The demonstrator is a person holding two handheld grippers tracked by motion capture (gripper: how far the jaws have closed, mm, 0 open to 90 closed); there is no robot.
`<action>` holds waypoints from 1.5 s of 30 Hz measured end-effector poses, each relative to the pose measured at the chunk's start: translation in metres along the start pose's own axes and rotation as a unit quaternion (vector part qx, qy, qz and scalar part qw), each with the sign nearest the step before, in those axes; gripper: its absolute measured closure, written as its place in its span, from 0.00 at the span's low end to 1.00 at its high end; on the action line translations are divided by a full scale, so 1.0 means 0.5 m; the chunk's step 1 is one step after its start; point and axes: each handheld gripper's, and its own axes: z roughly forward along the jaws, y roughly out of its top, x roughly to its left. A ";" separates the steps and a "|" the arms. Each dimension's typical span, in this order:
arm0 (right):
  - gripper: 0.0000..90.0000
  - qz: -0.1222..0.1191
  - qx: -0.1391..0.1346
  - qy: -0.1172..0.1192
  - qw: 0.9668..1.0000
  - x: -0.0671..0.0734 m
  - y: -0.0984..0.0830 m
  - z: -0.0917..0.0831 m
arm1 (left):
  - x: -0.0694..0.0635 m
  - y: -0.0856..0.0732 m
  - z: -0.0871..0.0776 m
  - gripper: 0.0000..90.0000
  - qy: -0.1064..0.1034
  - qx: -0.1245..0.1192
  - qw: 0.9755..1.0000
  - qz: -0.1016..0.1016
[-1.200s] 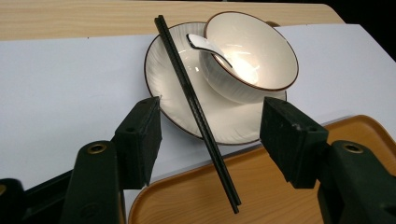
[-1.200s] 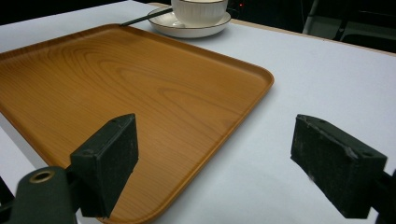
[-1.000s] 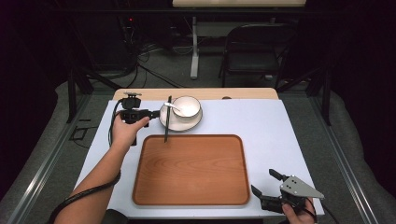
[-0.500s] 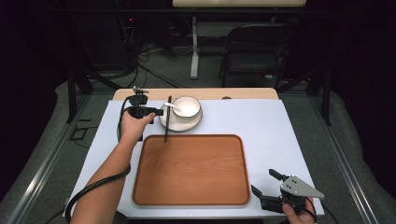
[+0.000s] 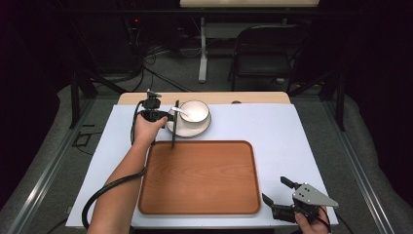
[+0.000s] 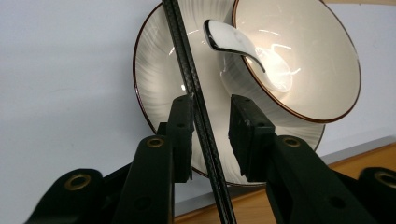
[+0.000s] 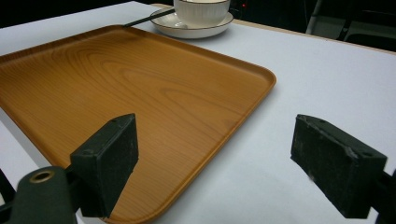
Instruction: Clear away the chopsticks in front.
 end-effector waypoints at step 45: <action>0.16 0.001 -0.003 0.001 1.000 -0.004 -0.001 -0.003 | 0.015 0.014 0.067 0.94 0.016 0.093 0.990 -0.105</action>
